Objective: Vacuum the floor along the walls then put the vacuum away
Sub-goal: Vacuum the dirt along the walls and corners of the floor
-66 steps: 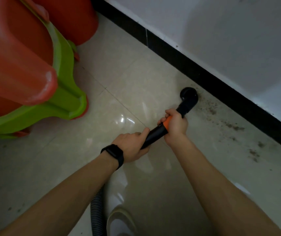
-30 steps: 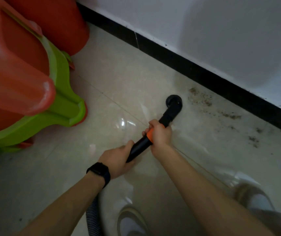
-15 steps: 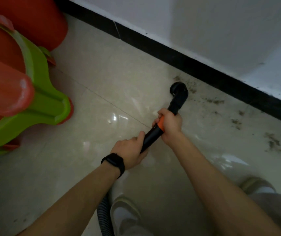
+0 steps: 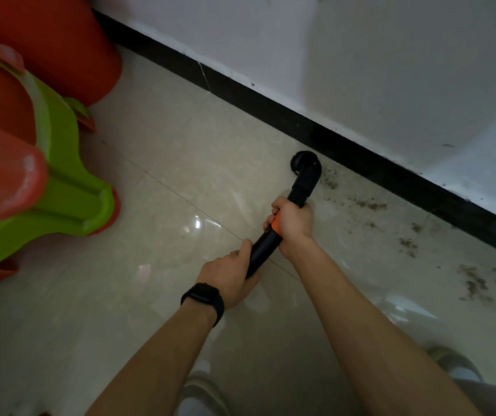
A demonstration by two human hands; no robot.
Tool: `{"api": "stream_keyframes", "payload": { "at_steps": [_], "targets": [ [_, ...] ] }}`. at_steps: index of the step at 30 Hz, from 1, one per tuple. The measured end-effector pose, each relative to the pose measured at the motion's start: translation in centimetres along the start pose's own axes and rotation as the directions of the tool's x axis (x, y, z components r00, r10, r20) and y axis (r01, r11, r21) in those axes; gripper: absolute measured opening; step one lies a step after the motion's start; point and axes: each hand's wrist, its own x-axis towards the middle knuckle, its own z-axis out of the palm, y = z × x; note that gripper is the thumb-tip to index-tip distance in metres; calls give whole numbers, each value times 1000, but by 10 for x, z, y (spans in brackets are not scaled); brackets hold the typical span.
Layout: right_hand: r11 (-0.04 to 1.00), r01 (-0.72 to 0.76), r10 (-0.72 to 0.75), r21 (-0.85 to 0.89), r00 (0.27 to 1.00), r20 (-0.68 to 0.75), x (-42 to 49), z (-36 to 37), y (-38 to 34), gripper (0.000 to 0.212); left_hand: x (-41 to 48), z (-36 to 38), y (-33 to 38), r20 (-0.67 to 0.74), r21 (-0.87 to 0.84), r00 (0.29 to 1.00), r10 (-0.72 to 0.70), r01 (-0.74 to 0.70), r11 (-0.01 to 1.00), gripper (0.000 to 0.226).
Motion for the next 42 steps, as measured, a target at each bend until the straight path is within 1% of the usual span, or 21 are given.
{"api": "stream_keyframes", "payload": {
  "at_steps": [5,10,12,14,15,17,20,23,25,27,30,32,36,39,42],
  "targets": [
    [1000,18,-18,4,999,-40,15,9,-8,19,14,-6,-1,-28,-61,1000,5,-7,998,37],
    [999,40,-42,-15,995,-91,28,27,-8,21,27,-13,-12,18,-292,999,-40,44,955,35],
    [999,37,-40,-33,997,-65,30,41,-7,18,28,-18,-18,8,-357,996,-89,86,930,31],
    [998,30,-31,-57,1000,-4,31,58,-10,12,29,-23,-22,-16,-407,983,-182,160,899,26],
    [998,23,-21,-62,1000,23,32,66,-11,13,29,-25,-25,-25,-425,975,-222,191,885,25],
    [999,0,2,-39,998,60,31,79,-14,15,30,-30,-31,-40,-446,967,-252,209,870,25],
    [995,-60,53,80,995,86,21,84,-9,21,24,-37,-45,-67,-389,966,-248,204,898,27],
    [982,-79,77,170,997,16,2,72,17,20,3,-34,-62,-65,-239,976,-206,186,953,24],
    [978,-71,83,196,995,-51,-14,56,36,17,-15,-26,-68,-32,-148,991,-129,123,981,24],
    [975,-63,86,214,991,-99,-31,37,52,18,-32,-16,-69,1,-63,1000,-26,26,998,29],
    [963,-75,101,257,991,-92,-49,9,67,25,-51,-4,-67,-16,31,993,114,-113,993,31],
    [961,-83,109,264,990,-85,-60,-4,74,24,-62,1,-64,3,62,989,147,-147,987,34],
    [967,-78,105,243,989,-103,-68,-22,80,22,-76,9,-52,52,94,987,152,-157,983,36],
    [973,-65,88,221,992,-94,-61,-27,72,20,-71,13,-41,72,57,988,136,-140,989,36],
    [976,-47,67,212,994,-89,-51,-26,57,17,-56,13,-31,44,30,992,120,-122,992,36]
  ]
}}
